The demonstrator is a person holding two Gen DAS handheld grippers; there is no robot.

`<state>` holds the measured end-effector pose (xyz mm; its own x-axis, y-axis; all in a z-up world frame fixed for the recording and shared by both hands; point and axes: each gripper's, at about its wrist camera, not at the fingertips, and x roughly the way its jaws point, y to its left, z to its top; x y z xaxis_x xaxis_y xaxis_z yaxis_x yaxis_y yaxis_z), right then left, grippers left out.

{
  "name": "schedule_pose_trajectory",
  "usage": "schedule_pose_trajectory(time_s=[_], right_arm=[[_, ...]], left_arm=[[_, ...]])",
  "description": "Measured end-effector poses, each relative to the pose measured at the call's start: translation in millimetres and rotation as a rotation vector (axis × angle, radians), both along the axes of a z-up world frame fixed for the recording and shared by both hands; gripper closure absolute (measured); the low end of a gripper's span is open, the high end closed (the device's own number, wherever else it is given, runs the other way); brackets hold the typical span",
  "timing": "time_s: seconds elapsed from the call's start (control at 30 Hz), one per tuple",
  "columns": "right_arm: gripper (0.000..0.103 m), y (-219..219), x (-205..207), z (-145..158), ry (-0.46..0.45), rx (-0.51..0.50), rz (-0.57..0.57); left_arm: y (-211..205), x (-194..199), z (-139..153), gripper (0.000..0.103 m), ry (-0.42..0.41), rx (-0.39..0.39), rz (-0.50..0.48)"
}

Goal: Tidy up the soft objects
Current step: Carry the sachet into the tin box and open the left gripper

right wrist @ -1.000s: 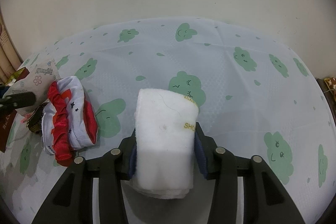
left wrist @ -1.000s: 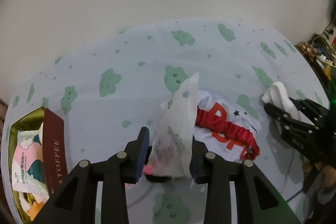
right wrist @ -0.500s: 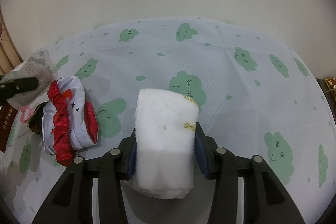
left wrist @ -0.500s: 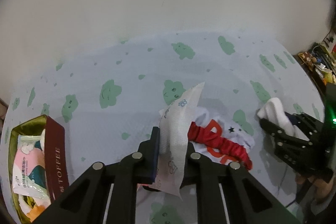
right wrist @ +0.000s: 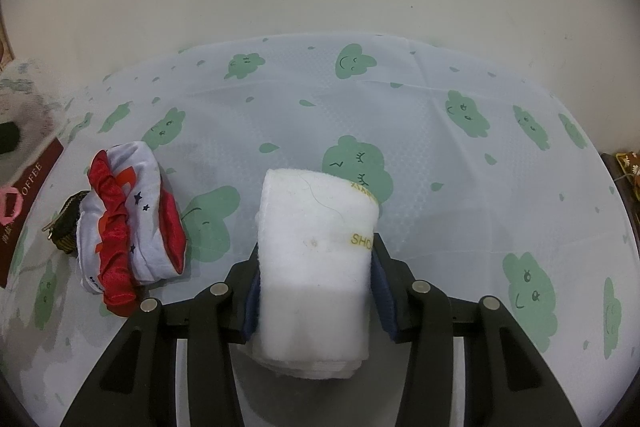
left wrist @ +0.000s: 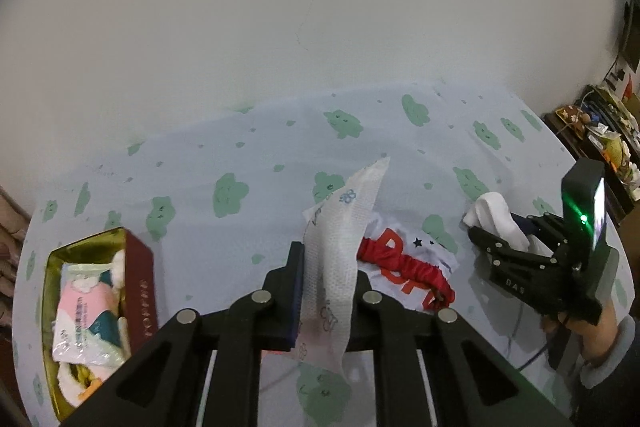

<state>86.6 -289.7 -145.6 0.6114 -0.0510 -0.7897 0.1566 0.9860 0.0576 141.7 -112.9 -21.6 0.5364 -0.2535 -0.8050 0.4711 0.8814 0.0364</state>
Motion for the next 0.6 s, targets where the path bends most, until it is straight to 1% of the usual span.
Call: schedule_pose_trajectory(time_s=[0.13, 0.37, 0.6], right_arm=[[0.059, -0.1, 0.4, -0.1, 0.0, 0.0, 0.0], [0.059, -0.7, 0.5, 0.2, 0.001, -0.004, 0.002], [0.059, -0.3, 0.5, 0.3, 0.001, -0.004, 0.002]], left_arm=[[15.9, -7.2, 8.2, 0.09, -0.004, -0.004, 0.025], [58.0, -8.8, 25.0, 0.09, -0.018, 0.002, 0.106], [121.1, -5.6, 55.0, 0.09, -0.079, 0.027, 0.225]])
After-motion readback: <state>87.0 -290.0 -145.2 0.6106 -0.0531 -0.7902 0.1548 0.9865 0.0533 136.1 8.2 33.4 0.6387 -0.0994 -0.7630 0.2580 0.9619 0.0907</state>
